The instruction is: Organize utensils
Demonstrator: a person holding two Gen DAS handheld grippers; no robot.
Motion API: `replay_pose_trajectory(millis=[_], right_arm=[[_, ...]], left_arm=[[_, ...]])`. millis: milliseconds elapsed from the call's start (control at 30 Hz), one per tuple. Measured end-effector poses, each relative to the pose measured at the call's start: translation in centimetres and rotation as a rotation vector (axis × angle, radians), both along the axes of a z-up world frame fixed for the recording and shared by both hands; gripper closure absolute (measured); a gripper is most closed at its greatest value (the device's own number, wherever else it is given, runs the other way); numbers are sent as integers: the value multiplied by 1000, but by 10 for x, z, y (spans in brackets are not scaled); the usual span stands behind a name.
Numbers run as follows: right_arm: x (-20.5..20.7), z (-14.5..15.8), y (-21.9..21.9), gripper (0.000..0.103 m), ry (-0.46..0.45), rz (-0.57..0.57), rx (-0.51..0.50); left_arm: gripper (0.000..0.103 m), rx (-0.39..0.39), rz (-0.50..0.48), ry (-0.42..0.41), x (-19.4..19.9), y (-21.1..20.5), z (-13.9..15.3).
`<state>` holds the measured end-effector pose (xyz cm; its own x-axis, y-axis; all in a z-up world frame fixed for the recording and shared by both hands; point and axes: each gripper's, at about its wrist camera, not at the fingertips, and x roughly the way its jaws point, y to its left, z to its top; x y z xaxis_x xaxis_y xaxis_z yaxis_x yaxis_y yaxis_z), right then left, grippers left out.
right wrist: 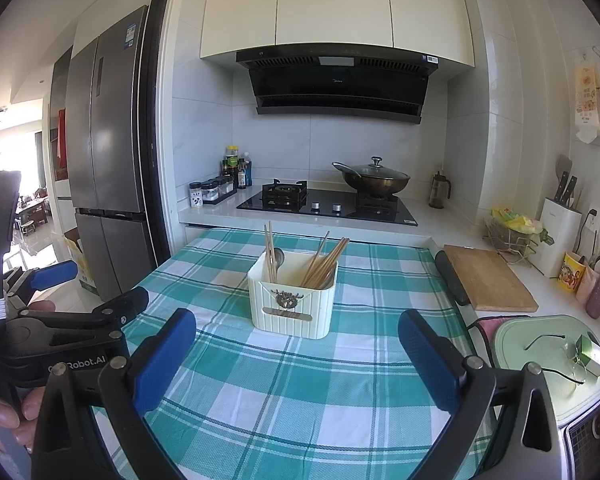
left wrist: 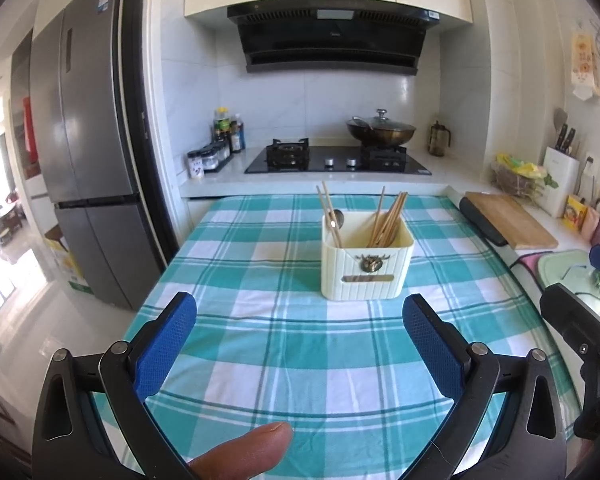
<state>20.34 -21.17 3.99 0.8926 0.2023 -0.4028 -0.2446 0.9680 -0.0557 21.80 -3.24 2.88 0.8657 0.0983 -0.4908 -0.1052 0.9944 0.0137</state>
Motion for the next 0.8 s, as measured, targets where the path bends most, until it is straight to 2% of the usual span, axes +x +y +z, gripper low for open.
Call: replay_pose_trajectory(millis=[800], right_arm=[[-1,0,-1,0,3,-2,-1]], left_arm=[[0,2,-16,11,-2,-2,-1]])
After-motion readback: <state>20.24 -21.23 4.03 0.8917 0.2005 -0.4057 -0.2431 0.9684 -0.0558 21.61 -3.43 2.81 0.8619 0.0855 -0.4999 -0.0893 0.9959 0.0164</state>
